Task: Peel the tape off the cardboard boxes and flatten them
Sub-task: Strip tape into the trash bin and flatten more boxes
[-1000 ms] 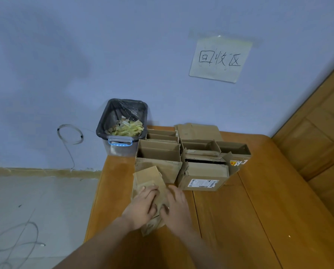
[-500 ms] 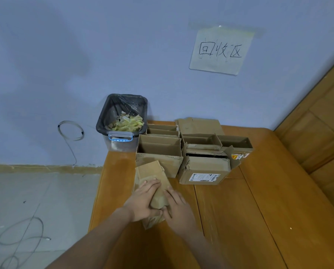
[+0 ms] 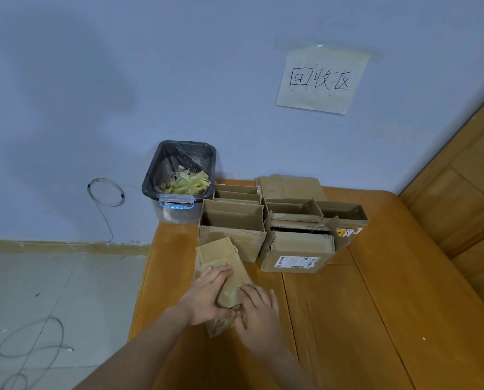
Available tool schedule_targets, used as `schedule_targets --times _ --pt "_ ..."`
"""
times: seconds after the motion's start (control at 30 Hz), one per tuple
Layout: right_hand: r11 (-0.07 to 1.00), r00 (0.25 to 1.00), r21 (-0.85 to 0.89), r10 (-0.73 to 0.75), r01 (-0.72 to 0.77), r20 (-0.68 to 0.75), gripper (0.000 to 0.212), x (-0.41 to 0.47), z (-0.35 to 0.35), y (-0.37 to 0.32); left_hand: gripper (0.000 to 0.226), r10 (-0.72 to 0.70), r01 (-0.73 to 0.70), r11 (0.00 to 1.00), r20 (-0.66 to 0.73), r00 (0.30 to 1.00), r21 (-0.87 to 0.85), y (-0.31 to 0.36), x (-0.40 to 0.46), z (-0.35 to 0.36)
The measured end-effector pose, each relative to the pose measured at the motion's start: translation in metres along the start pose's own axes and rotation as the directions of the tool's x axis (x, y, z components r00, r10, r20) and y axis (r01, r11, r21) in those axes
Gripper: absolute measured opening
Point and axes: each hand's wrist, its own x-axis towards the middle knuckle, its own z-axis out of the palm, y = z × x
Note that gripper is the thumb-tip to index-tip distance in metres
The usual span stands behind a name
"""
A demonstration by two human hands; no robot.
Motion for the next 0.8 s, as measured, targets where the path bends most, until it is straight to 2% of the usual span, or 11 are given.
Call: schedule_targets --times 0.33,0.53,0.7,0.8 --pt "0.987 0.998 0.154 -0.047 0.051 -0.028 0.027 -0.004 -0.01 -0.002 0.102 -0.001 0.001 1.0 0.003 1.0 0.015 -0.001 -0.001 0.001" --pt "0.931 0.991 0.357 0.107 -0.07 -0.084 0.009 0.004 -0.024 -0.005 0.102 -0.003 0.002 1.0 0.021 1.0 0.03 0.001 0.0 -0.001" --pt "0.924 0.978 0.35 0.193 -0.155 -0.077 0.011 0.015 -0.024 -0.002 0.103 -0.015 0.014 0.999 0.024 1.0 0.048 0.001 0.0 0.0" --pt "0.93 0.98 0.34 0.179 -0.139 -0.091 0.012 0.02 -0.025 -0.001 0.103 -0.015 0.014 0.999 0.026 1.0 0.039 0.0 0.001 0.0"
